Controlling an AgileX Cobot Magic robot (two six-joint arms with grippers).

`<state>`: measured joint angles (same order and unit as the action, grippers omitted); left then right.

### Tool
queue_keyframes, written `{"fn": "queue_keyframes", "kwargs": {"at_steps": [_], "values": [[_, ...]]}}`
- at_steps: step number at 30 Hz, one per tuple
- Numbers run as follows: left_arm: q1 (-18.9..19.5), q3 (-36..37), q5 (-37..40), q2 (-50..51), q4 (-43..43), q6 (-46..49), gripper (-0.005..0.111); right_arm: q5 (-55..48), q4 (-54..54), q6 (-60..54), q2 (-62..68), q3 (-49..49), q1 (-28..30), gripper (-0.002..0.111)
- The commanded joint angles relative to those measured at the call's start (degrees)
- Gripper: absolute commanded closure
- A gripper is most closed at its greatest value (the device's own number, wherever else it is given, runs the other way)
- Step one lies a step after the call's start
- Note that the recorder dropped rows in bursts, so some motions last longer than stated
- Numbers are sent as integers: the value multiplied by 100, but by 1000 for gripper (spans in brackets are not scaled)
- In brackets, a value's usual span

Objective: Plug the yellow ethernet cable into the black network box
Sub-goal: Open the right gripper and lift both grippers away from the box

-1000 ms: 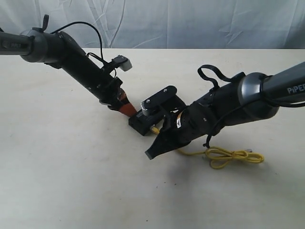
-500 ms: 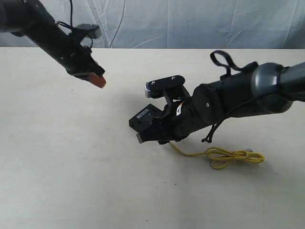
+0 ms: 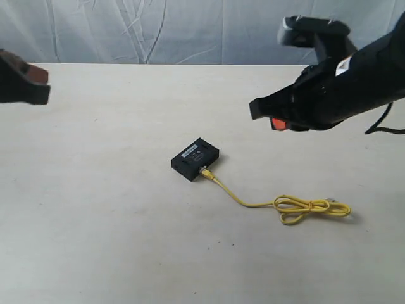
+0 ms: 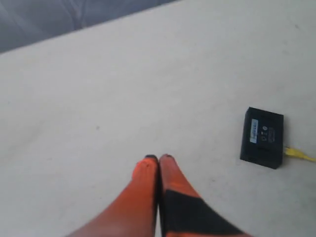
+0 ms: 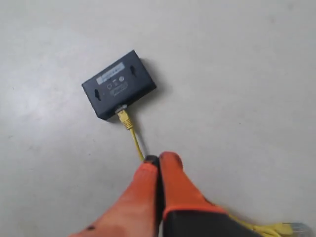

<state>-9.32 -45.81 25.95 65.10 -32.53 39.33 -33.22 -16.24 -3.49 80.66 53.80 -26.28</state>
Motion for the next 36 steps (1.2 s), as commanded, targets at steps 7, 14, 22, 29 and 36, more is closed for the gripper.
{"fn": "queue_keyframes", "kwargs": {"at_steps": [7, 14, 22, 29, 36], "values": [[3, 2077, -1390, -3156, 54, 36, 107, 1326, 751, 116, -2600, -1501, 57, 108], [3, 2178, -1417, -3746, 54, 36, 107, 1677, 946, 116, -4018, -2498, 57, 108], [3, 2178, -1417, -3801, 54, 36, 107, 1235, -299, 349, -4785, -2498, 57, 108], [3, 2178, -1417, -3801, 54, 36, 107, 1235, -409, 349, -4907, -2498, 57, 108], [3, 2178, -1417, -3801, 54, 36, 107, 1200, 311, 236, -4939, -2555, 126, 108]]}}
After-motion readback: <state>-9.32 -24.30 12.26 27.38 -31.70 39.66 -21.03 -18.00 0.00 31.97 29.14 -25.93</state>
